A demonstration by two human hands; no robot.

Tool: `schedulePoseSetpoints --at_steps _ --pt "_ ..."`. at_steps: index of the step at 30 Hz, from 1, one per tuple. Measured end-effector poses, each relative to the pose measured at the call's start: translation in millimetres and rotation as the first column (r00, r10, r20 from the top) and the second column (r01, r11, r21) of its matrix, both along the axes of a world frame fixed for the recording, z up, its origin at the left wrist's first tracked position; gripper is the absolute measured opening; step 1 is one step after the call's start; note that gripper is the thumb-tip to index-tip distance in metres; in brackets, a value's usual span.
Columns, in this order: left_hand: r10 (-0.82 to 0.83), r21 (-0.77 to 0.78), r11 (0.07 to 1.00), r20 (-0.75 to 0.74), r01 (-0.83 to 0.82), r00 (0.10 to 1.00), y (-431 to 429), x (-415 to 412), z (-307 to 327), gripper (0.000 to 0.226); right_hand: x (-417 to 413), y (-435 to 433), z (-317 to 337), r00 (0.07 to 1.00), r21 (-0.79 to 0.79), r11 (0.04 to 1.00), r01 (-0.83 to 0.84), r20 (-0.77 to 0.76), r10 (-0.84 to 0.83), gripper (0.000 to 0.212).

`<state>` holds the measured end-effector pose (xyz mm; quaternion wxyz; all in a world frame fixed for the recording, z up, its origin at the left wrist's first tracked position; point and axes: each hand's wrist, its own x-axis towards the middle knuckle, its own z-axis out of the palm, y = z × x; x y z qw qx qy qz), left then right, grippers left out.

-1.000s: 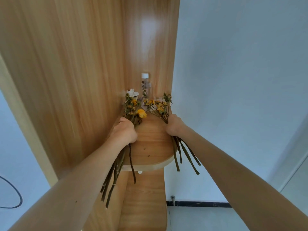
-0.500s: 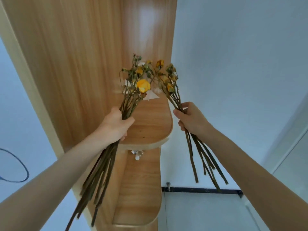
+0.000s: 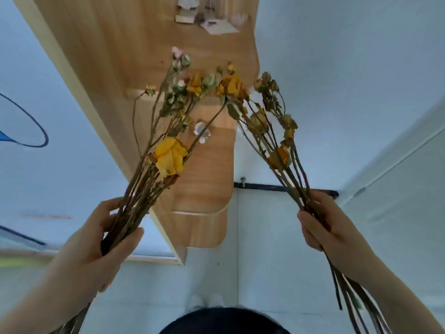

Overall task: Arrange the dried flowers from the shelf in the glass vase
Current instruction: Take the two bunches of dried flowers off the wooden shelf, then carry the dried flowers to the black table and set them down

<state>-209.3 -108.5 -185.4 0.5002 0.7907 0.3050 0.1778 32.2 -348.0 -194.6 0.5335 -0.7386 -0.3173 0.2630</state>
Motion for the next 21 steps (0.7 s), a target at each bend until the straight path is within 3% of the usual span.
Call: schedulePoseSetpoints --at_steps 3,7,9,14,21 --pt "0.05 -0.141 0.989 0.0 -0.05 0.999 -15 -24 -28 0.03 -15 -23 -34 0.996 -0.08 0.997 0.001 -0.092 -0.008 0.027" --pt "0.006 -0.234 0.971 -0.137 -0.038 0.991 -24 -55 -75 0.04 -29 -50 -86 0.98 -0.222 0.974 -0.038 -0.198 -0.007 0.01" --pt "-0.049 -0.244 0.97 -0.247 -0.013 0.968 -24 -68 -103 0.045 -31 -57 -110 0.981 -0.3 0.953 -0.04 -0.194 -0.02 0.01" --pt "-0.105 -0.219 0.976 -0.46 0.002 0.882 -19 -75 -162 0.03 -37 -58 -153 0.978 -0.427 0.903 -0.045 -0.203 -0.047 0.009" --pt "-0.124 -0.28 0.96 -0.518 -0.03 0.846 -2 -71 -198 0.03 -51 -49 -183 0.943 -0.485 0.875 -0.02 -0.301 -0.145 0.014"
